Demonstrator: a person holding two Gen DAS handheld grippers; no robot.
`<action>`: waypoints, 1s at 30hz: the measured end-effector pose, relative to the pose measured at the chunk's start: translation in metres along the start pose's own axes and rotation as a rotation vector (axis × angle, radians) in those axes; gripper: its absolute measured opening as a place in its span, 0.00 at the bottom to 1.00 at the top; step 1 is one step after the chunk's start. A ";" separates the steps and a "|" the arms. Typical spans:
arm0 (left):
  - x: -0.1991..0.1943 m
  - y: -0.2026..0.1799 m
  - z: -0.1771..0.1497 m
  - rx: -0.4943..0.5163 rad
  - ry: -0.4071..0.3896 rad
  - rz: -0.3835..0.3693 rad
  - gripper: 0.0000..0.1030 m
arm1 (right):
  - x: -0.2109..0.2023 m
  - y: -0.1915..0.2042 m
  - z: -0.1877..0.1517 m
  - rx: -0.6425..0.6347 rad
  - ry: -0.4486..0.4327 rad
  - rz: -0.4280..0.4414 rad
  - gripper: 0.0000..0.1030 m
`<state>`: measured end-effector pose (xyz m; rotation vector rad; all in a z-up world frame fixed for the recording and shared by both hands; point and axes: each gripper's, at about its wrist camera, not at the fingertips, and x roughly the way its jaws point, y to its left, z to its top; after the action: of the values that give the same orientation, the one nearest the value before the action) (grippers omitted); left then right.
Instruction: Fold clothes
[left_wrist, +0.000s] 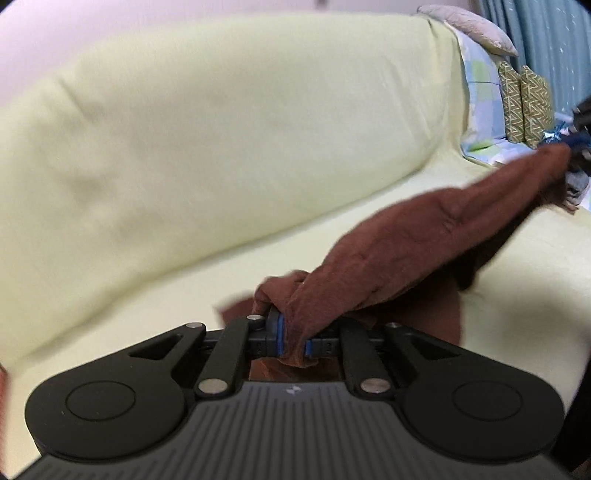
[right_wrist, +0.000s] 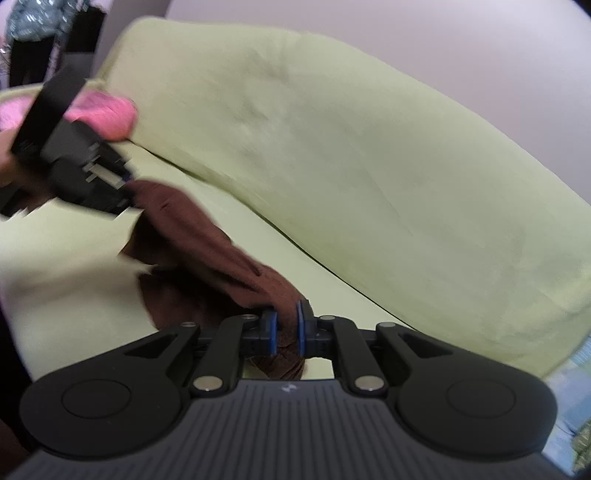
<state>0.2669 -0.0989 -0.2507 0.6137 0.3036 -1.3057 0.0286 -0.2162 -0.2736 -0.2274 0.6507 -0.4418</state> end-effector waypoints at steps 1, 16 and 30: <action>-0.010 0.010 0.005 0.024 -0.011 0.028 0.10 | -0.005 0.008 0.008 0.009 -0.023 0.038 0.07; -0.153 0.110 0.054 0.337 -0.033 0.388 0.10 | 0.004 0.138 0.098 0.226 -0.277 0.650 0.07; 0.002 0.019 0.117 0.466 -0.009 0.192 0.10 | 0.060 0.033 0.012 0.578 -0.205 0.543 0.07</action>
<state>0.2704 -0.1660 -0.1527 1.0037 -0.0730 -1.1970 0.0897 -0.2142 -0.3077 0.4429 0.3393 -0.0661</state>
